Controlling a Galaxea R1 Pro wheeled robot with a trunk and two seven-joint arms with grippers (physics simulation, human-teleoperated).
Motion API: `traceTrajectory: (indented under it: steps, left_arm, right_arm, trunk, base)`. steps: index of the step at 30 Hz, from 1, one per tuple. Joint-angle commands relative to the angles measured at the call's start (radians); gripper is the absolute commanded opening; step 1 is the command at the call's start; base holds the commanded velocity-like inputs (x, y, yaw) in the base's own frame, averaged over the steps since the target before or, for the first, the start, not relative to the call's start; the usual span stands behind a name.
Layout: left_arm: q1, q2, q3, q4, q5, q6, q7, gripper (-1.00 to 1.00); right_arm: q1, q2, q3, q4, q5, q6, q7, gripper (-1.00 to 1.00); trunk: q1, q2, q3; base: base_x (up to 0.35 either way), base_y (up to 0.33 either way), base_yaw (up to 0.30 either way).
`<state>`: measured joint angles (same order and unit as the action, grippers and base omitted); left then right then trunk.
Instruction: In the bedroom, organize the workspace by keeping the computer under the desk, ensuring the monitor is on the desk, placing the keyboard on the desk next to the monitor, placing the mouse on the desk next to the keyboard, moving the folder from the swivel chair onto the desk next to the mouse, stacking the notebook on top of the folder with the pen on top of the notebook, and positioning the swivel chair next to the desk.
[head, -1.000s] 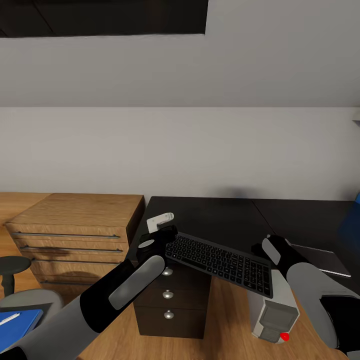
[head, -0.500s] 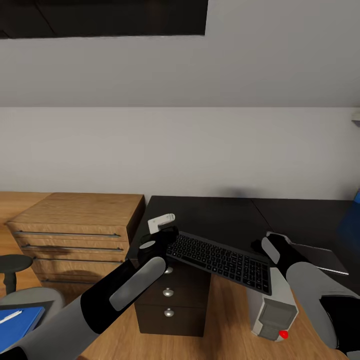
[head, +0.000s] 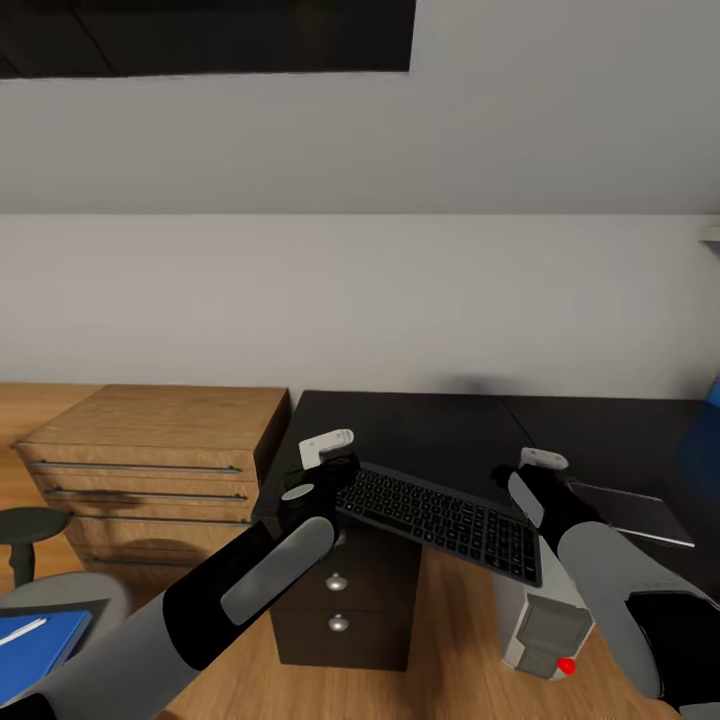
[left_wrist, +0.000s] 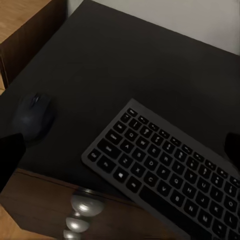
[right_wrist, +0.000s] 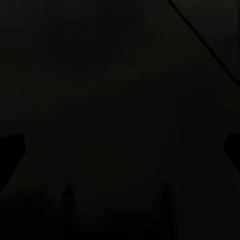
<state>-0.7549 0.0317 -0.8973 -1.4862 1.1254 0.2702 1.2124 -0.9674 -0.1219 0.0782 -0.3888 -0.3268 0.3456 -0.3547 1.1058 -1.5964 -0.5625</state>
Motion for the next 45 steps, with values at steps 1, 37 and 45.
traceTrajectory:
  steps: [1,37,45]
  left_arm:
    - [-0.001,0.001,-0.001,-0.001,0.001,0.010,0.006,1.00]
    - [-0.001,-0.003,-0.098,0.003,0.012,0.015,-0.002,1.00]
    - [-0.001,-0.003,-0.098,0.004,0.020,0.015,-0.002,1.00]
  right_arm:
    - [0.000,-0.001,0.008,-0.002,-0.006,0.006,-0.007,1.00]
    - [0.001,0.001,0.010,-0.008,0.006,-0.078,-0.006,1.00]
    - [0.001,0.000,0.009,-0.007,0.006,-0.095,-0.009,1.00]
  trunk:
    - [0.000,-0.001,-0.001]
    - [0.000,-0.001,-0.001]
    - [0.000,-0.001,-0.001]
  base:
    - [-0.164,0.000,0.000]
    - [-0.063,0.000,0.000]
    - [0.000,0.000,0.000]
